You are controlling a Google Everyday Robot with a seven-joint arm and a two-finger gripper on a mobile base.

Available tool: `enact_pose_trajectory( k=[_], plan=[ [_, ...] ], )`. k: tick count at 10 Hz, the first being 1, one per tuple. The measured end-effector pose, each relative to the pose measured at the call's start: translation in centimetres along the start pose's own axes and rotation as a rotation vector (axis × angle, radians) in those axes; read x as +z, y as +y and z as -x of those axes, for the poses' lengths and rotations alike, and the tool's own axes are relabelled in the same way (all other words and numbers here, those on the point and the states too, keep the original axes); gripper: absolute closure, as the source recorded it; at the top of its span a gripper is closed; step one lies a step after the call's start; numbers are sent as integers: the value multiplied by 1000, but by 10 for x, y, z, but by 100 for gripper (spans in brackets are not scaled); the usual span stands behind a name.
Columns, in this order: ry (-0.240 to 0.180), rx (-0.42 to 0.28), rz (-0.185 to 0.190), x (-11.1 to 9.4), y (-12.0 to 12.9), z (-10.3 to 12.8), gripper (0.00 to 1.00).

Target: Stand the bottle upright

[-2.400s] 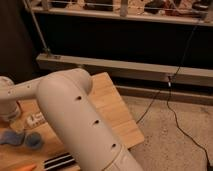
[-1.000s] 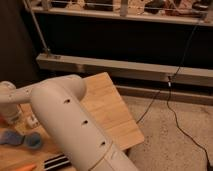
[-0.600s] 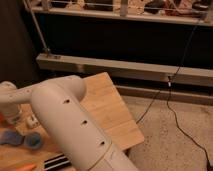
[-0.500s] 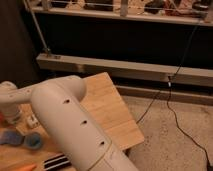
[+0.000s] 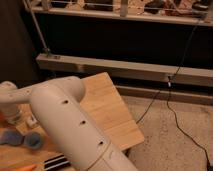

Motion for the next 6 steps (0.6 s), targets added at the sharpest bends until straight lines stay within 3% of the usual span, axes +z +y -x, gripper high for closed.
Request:
enact_pose_trajectory(
  k=[2,6],
  plan=[
    [-4,6,6,1,-1,0,44],
    [-10,14,10,1,-4,2,44]
  ],
)
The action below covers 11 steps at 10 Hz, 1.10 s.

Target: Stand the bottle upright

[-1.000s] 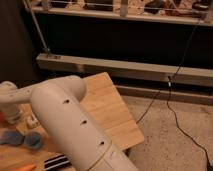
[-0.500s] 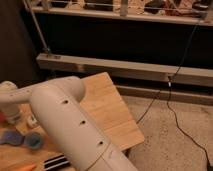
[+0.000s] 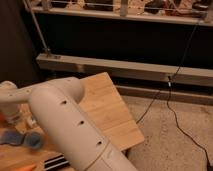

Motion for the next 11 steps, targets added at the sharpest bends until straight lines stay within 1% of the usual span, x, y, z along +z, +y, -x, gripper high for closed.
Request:
enact_pose_trajectory(
  k=[11],
  plan=[
    [-4,14,17,5,-2,-3,44]
  ],
)
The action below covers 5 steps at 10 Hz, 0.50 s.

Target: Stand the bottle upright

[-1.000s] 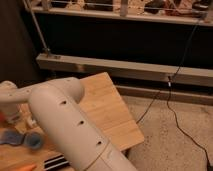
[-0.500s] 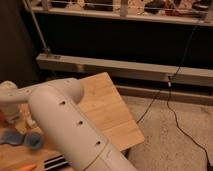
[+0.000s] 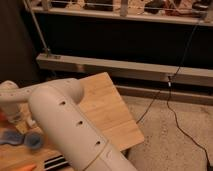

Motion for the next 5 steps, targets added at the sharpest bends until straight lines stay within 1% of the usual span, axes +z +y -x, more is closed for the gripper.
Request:
enact_pose_trajectory(
  k=[1,2,3,4,5],
  plan=[
    [-1,0,0,0,-1,1,46],
    [0,-1,1,0,-1,1,51],
    [-1,-1,1,0,-2,1,61],
    [-2,-1,2,0,-2,1,66],
    [-2,0,3,0,-2,1,66]
  ],
)
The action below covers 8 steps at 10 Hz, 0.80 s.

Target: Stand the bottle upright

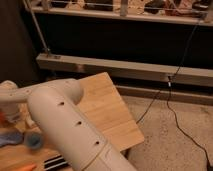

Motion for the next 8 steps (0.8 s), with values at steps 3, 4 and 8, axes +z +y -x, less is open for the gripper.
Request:
enact_pose_trajectory(
  k=[3,4,8],
  plan=[
    [0,1,3,0,0,0,66],
    [0,1,4,0,0,0,66],
    [-1,4,-5,-7,-2,-2,66]
  ],
)
